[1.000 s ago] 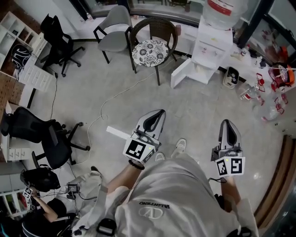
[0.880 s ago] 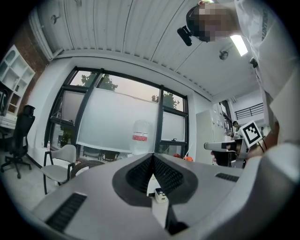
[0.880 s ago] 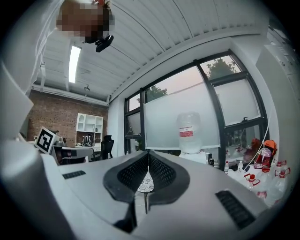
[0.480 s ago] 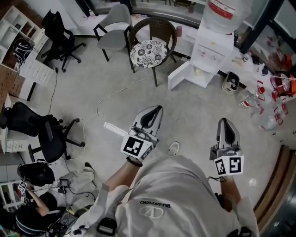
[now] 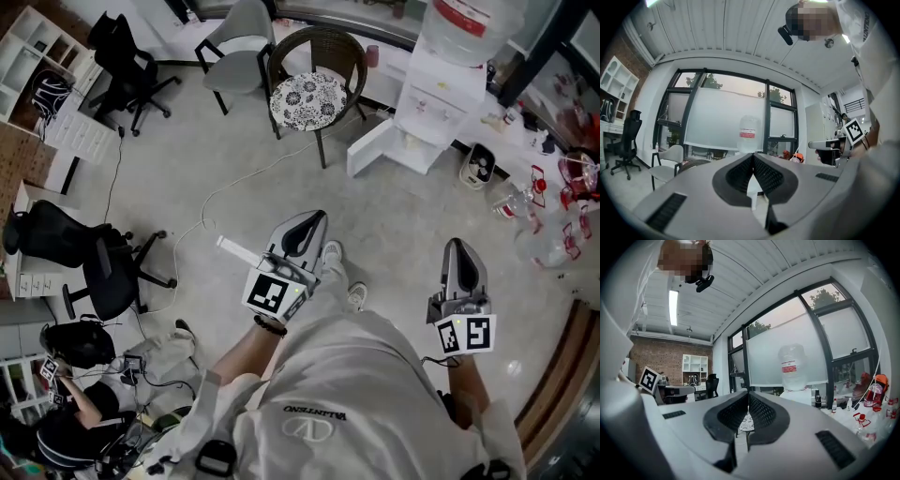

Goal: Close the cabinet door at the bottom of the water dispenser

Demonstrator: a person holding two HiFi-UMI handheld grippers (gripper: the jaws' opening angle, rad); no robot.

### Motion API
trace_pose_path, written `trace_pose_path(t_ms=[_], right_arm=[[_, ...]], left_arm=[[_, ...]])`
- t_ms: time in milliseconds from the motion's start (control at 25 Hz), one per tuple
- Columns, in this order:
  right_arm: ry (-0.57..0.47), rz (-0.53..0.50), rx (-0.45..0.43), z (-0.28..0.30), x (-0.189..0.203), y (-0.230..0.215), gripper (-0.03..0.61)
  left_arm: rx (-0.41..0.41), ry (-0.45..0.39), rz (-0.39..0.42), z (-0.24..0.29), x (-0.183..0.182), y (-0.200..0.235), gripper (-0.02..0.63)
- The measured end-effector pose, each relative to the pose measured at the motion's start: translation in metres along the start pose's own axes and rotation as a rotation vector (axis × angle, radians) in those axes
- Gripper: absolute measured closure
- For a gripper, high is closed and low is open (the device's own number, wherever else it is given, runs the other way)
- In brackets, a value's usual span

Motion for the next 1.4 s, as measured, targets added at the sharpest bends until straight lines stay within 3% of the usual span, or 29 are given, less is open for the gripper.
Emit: trace_pose_path(t_ms=[360,1000,1400], right_arm=[[0.008,-0.011,0.033,0.045,-0.002,-0.012,0.561],[0.013,-0.058,0.068,0.185,-0.015,-0.008,0.561],[0.026,-0.099,0.022,0.24,-0.007,0.004,0.561]], left_arm=[[0.01,-0.014,-0.015,0.036,-0.002,0.038,0.612],[0.08,0.001,-0.073,0.119,0.005,0.15,0.611],[0.1,0.028,-0.091,0.154,0.02,0.184,0.611]])
Point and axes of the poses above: the fingertips, and each gripper's own axes: z forward along the fingers, y to its left, x out of its underside, the point moved 1 cm from there along -z, backward along the fingers, and after that the axes turned 2 degrees about x, right-handed, at the moved point
